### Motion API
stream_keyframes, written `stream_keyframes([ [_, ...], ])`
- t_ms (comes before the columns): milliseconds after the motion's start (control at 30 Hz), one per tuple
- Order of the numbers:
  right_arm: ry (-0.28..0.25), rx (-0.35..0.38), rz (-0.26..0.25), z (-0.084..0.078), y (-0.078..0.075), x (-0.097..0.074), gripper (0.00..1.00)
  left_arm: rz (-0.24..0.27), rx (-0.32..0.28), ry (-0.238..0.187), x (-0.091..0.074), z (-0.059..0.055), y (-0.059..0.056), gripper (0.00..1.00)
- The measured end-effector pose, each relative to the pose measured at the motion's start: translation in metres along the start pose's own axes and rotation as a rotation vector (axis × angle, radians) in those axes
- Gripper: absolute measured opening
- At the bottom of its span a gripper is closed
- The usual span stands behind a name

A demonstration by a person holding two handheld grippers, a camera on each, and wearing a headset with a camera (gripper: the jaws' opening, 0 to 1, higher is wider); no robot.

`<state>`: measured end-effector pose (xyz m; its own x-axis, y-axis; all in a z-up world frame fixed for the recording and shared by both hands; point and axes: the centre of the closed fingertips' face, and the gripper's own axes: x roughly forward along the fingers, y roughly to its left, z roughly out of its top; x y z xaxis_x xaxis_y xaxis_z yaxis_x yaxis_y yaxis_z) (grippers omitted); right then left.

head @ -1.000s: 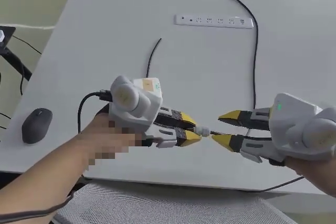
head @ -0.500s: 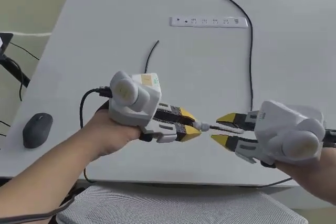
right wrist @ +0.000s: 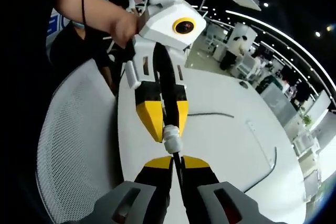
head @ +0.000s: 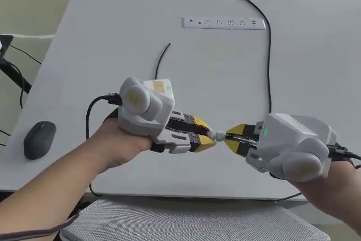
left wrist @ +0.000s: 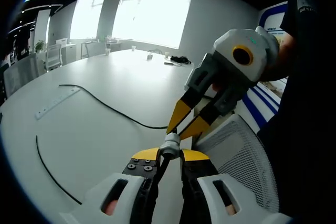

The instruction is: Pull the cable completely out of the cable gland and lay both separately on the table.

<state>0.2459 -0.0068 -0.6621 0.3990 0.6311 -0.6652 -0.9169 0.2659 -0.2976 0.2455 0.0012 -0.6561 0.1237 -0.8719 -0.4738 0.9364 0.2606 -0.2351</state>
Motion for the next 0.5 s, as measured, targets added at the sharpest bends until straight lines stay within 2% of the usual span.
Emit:
stream_keyframes([
  [133,0.008,-0.027,-0.016,-0.0007,-0.0014,0.0003,0.01,0.004,0.001,-0.006,0.0008,0.0014,0.0007,0.15],
  [333,0.020,-0.028,-0.021,-0.0019,-0.0015,-0.0001,0.00,-0.003,-0.002,-0.007,0.0017,0.0017,0.0000,0.15],
  [500,0.023,-0.016,-0.045,-0.0023,-0.0044,-0.0009,0.00,0.001,0.003,-0.015,0.0026,0.0038,0.0014,0.15],
])
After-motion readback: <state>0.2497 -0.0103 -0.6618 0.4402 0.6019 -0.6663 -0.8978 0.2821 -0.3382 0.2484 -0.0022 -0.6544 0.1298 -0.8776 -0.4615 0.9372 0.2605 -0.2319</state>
